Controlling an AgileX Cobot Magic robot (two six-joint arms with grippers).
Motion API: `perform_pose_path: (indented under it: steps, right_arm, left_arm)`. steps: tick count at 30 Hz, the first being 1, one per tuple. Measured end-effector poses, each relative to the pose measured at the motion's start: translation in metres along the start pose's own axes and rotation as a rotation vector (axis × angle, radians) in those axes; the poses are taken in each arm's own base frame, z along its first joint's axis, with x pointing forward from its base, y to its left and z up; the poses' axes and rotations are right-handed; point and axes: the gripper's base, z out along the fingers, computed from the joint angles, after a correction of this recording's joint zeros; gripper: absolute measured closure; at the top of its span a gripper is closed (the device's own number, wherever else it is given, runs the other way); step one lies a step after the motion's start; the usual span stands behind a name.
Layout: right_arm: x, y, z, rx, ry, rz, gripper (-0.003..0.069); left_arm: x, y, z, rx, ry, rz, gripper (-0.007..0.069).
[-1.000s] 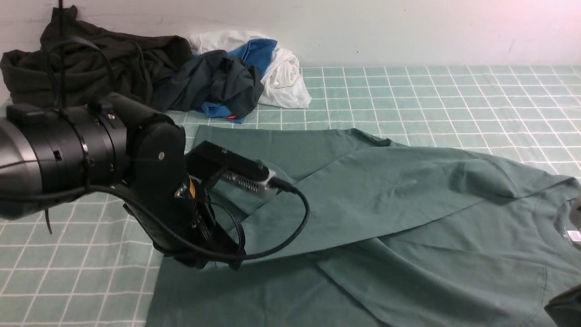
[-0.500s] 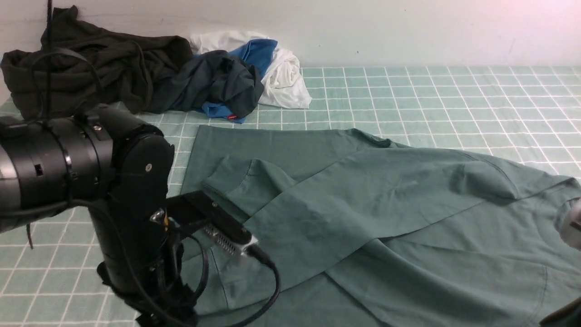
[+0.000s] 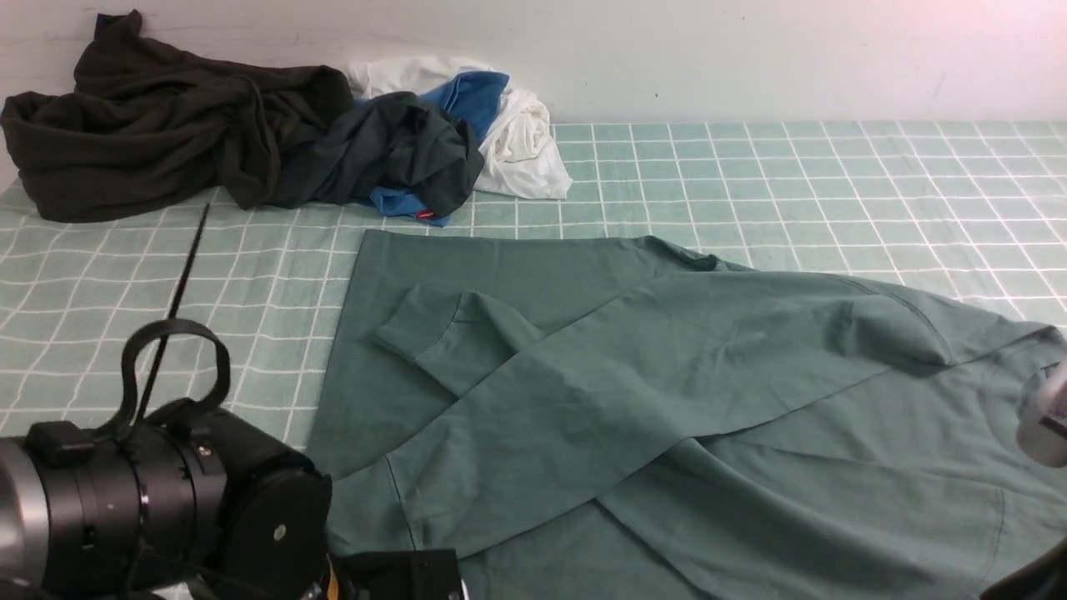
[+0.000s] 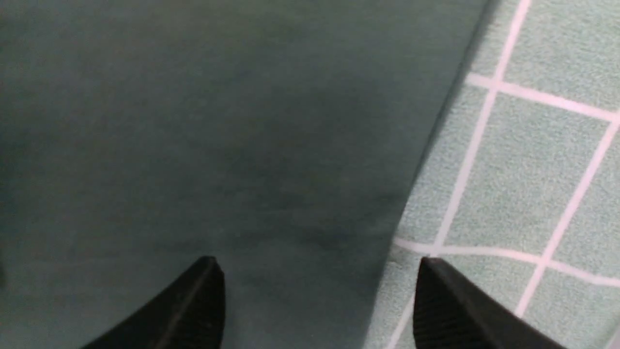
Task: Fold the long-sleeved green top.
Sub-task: Use both arms simultaneously to clamp the lower edge of the clothing fabric
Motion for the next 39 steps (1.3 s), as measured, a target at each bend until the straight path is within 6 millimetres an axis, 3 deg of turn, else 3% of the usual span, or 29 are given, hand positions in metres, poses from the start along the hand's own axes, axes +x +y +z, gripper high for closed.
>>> perform_pose_path:
  steps: [7, 20, 33, 37, 39]
  right_arm:
    - [0.0, 0.0, 0.0, 0.0, 0.0, 0.0, 0.0469]
    - [0.0, 0.0, 0.0, 0.0, 0.0, 0.0, 0.0469]
    - [0.0, 0.0, 0.0, 0.0, 0.0, 0.0, 0.0469]
    - [0.0, 0.0, 0.0, 0.0, 0.0, -0.001, 0.0469]
    - [0.0, 0.0, 0.0, -0.001, 0.0, -0.006, 0.0469]
  left_arm:
    - [0.002, -0.003, 0.004, -0.042, 0.054, 0.09, 0.0183]
    - [0.004, 0.0, 0.007, -0.058, 0.087, 0.085, 0.0426]
    - [0.001, 0.0, 0.012, -0.02, 0.093, 0.052, 0.0429]
    - [0.001, 0.0, 0.012, -0.021, 0.094, 0.029, 0.0475]
    - [0.001, 0.0, 0.012, -0.019, 0.097, 0.015, 0.0555]
